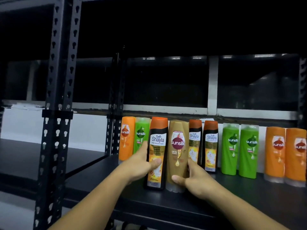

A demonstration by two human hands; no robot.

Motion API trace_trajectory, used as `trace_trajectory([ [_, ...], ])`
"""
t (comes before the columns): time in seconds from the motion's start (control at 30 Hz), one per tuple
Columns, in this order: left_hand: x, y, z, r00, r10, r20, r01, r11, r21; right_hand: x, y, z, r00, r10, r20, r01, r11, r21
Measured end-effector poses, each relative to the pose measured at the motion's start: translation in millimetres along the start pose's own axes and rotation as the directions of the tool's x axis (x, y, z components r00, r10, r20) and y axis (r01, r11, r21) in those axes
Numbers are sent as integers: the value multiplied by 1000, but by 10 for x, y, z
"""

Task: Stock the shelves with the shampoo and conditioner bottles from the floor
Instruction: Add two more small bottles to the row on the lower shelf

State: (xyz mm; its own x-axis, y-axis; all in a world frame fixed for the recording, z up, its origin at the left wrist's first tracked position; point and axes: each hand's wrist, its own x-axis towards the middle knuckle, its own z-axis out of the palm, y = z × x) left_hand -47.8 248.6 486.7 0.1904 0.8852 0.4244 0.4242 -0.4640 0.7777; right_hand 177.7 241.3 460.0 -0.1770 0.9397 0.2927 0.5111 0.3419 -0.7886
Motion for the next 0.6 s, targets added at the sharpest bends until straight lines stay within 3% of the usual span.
trace_trajectory([
  [0.13, 397, -58, 39, 999, -52, -13, 53, 993, 109, 350, 21, -50, 997, 52, 62, -55, 997, 48],
  [0.27, 701, -152, 128, 998, -68, -10, 69, 984, 166, 641, 148, 6, 995, 92, -43, -90, 995, 52],
  [0.47, 764, -395, 335, 996, -27, -87, 36, 994, 107, 906, 320, -21, 994, 100, -52, -97, 993, 69],
  [0.6, 751, -577, 285, 999, -44, 32, 36, 976, 213, 960, 424, 1, 995, 62, -78, -60, 998, 25],
])
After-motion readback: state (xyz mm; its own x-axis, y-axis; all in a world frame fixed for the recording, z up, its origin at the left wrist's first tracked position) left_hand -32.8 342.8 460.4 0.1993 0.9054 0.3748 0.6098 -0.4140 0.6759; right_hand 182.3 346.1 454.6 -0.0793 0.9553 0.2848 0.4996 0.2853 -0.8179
